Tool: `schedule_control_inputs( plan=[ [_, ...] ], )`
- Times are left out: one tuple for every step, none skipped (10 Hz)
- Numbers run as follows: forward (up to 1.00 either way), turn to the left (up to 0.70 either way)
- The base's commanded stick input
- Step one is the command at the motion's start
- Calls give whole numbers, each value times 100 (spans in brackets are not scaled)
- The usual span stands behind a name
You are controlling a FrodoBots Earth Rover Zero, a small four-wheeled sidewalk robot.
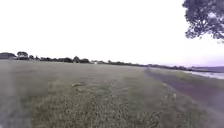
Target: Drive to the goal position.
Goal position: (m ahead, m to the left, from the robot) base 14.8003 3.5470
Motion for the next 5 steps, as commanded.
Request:
schedule_control_inputs(
  plan=[
    [85,-34],
    [85,-34],
    [85,-34],
    [85,-34],
    [85,-34]
  ],
)
